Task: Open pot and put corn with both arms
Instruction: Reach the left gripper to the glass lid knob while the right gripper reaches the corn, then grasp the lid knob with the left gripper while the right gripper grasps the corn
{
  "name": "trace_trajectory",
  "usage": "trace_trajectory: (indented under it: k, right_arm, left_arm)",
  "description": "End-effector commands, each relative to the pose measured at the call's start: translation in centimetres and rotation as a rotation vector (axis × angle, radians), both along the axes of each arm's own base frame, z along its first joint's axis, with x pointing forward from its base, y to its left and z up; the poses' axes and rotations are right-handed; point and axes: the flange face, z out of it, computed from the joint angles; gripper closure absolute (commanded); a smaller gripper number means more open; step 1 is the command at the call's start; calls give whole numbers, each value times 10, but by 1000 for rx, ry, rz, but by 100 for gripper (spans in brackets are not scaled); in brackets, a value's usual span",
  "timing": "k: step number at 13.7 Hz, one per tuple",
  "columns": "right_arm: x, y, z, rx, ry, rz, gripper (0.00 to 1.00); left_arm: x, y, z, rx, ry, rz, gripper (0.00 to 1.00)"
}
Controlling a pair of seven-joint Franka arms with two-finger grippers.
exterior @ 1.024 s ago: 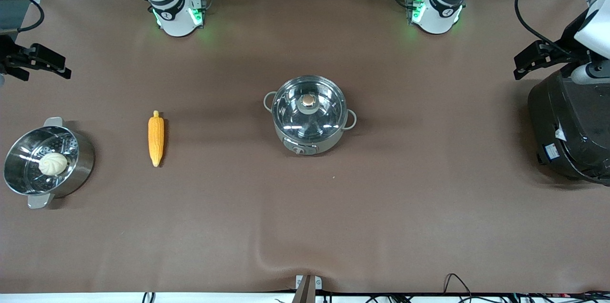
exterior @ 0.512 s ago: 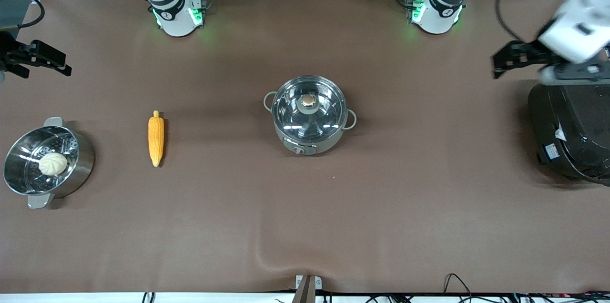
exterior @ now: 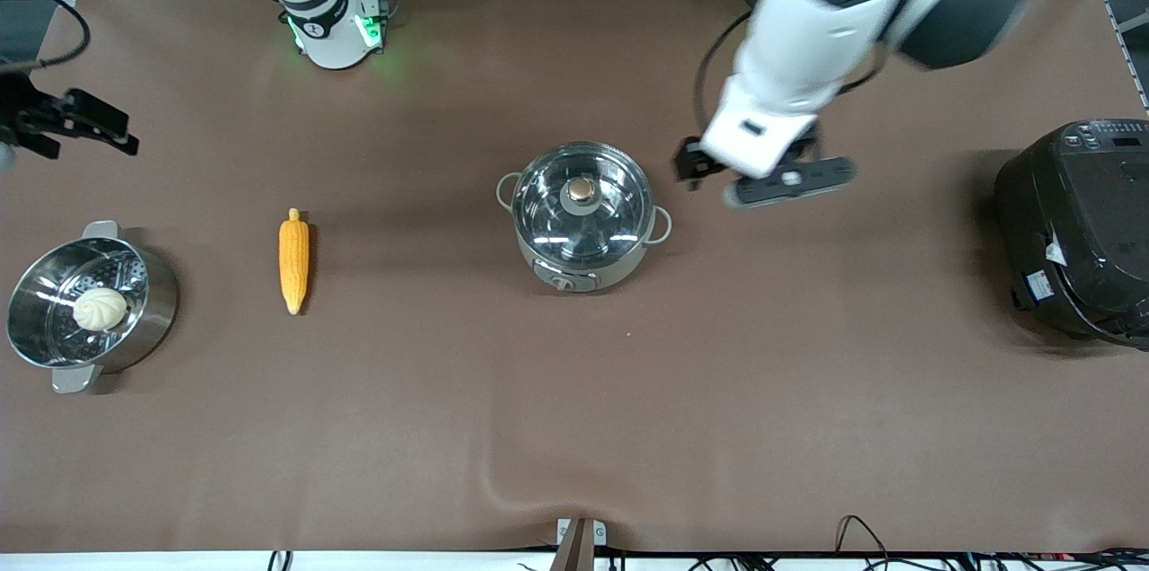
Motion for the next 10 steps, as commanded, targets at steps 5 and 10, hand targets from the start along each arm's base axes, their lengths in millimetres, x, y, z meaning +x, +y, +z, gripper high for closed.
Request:
trace_trajectory:
  k: [5, 10]
  right_arm:
    - [25, -20, -132, -6, 45, -12, 0]
    - [7, -1, -219, -26, -71, 38, 0]
  left_arm:
    - [-16, -112, -93, -9, 16, 86, 0]
    - [-41, -144, -143, 96, 1, 71, 0]
